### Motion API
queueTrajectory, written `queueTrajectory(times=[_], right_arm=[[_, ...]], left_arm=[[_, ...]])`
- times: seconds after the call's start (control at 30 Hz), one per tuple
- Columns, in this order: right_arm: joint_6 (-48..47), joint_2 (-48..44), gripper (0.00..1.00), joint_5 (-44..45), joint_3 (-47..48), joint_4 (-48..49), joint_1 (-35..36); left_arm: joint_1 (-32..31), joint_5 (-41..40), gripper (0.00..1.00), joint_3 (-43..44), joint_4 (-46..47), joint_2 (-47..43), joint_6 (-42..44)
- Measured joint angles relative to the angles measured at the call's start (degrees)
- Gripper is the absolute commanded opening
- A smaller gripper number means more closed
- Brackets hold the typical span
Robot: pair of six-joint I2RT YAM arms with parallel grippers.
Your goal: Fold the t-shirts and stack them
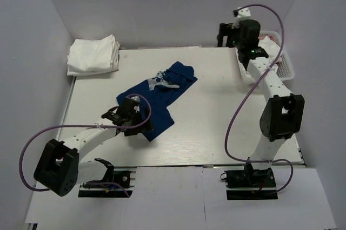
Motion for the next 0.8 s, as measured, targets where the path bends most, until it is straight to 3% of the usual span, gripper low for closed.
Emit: queueTrajectory(times=[0.2, 0.33, 0.43, 0.47, 0.53, 0.57, 0.6, 0.63, 0.7, 0.73, 0.77, 0.8], right_arm=[[-6.4, 4.02, 0.9, -2.82, -1.18, -2.95, 9.88], [-11.04, 7.87, 0.9, 0.0, -6.05, -3.45, 14.05], [-15.04, 11.54, 0.9, 1.68, -7.52, -4.7, 16.24], [-16.11, 12.66, 0.9, 1.99, -7.52, -4.68, 16.92], [-18.21, 14.84, 0.9, 2.69, -7.48, -4.74, 17.84], [-18.88, 15.87, 0.9, 3.02, -7.32, -4.61, 18.29], [-19.63, 17.2, 0.9, 3.45, -7.02, -4.55, 18.75], [-19.87, 18.34, 0.88, 3.91, -6.71, -4.48, 19.06], [-20.02, 20.98, 0.75, 5.25, -5.49, -4.11, 19.41], [-19.56, 21.73, 0.65, 5.68, -4.81, -3.04, 19.45], [-18.69, 22.32, 0.46, 6.97, -3.96, -1.92, 19.5], [-17.99, 22.8, 0.41, 8.07, -3.34, -0.55, 19.39]], left_arm=[[-2.01, 5.9, 1.0, -4.35, 3.54, -0.48, -0.52], [-3.54, 6.34, 0.9, -4.92, 6.51, 0.22, -1.73], [-3.96, 5.29, 0.71, -5.03, 8.09, 1.29, -3.04], [-3.98, 4.28, 0.53, -5.01, 8.39, 1.84, -3.5], [-4.02, 1.77, 0.37, -4.85, 8.96, 2.99, -4.92], [-4.07, 0.15, 0.2, -4.76, 9.03, 3.87, -5.38], [-4.0, -0.92, 0.1, -4.15, 8.68, 4.57, -6.23], [-4.09, -3.08, 0.01, -3.45, 8.17, 5.25, -6.64], [-4.28, -7.1, 0.0, -1.49, 6.25, 6.73, -7.34], [-4.28, -8.94, 0.0, -0.46, 5.14, 7.3, -7.45], [-4.28, -11.19, 0.0, 0.57, 4.26, 7.78, -7.76], [-4.28, -13.27, 0.0, 1.46, 3.41, 8.0, -8.15]])
